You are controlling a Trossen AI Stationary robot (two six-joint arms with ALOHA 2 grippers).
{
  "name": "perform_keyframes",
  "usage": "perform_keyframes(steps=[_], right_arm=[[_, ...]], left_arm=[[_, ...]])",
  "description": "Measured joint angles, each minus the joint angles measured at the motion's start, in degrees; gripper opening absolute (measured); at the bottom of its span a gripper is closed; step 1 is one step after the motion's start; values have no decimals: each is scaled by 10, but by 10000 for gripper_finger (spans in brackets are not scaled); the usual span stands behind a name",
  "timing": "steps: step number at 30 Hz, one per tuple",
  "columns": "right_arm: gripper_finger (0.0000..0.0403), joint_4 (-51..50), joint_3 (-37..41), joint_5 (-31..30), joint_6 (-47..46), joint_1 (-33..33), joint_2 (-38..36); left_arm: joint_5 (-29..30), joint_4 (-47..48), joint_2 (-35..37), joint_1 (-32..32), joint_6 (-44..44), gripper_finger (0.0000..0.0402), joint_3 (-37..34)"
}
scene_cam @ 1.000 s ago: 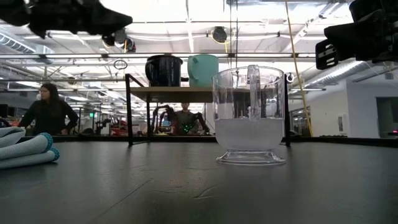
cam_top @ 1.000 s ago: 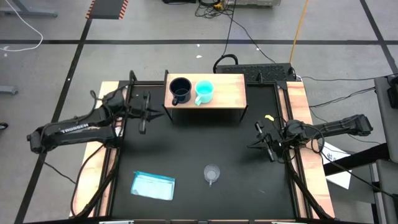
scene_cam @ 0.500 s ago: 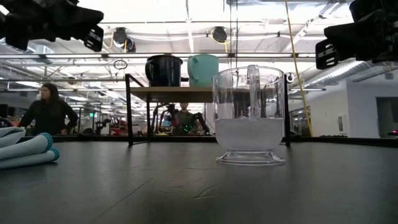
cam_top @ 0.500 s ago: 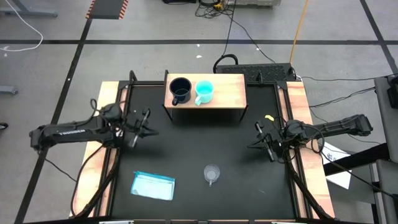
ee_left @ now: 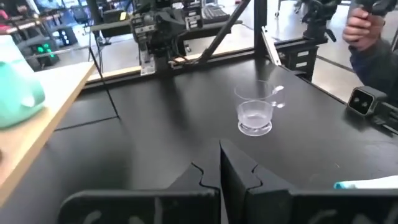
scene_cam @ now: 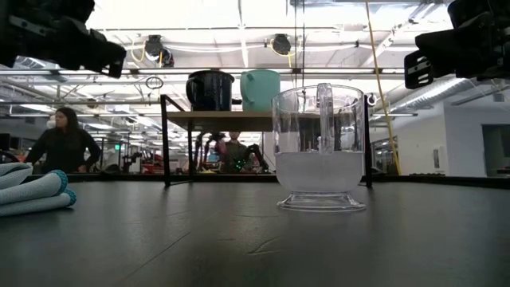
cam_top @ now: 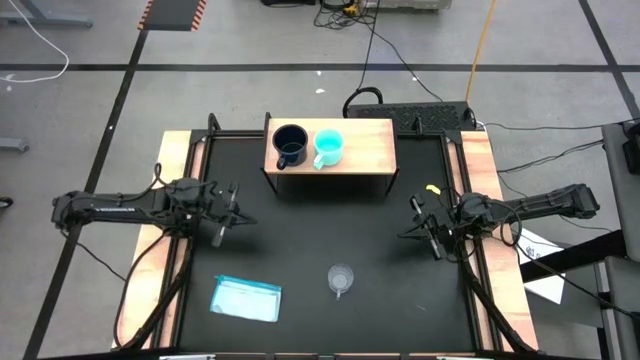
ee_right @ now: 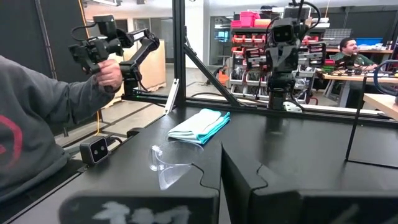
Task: Stack small to large cups/mugs on shelf
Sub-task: Put the transparent mug on the shelf
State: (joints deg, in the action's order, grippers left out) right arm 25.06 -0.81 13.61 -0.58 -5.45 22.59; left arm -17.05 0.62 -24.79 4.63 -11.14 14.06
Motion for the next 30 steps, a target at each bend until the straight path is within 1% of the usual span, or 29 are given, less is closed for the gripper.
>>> perform_keyframes(steps=[4, 7, 15, 19, 25, 30], right_arm=[[0, 0, 0, 0, 0, 0, 0], [0, 0, 0, 0, 1, 0, 0], [0, 0, 0, 0, 1, 0, 0], [0, 0, 0, 0, 2, 0, 0], [0, 0, 0, 0, 6, 0, 0], [0, 0, 0, 0, 9, 0, 0]], left_arm=[[-8, 20, 19, 0, -6, 0, 0], [13, 44, 32, 0, -6, 0, -1], [16, -11, 72, 0, -3, 0, -63], [17, -24, 95, 0, -3, 0, -93], [21, -23, 123, 0, 3, 0, -112], [21, -20, 129, 1, -7, 0, -114]])
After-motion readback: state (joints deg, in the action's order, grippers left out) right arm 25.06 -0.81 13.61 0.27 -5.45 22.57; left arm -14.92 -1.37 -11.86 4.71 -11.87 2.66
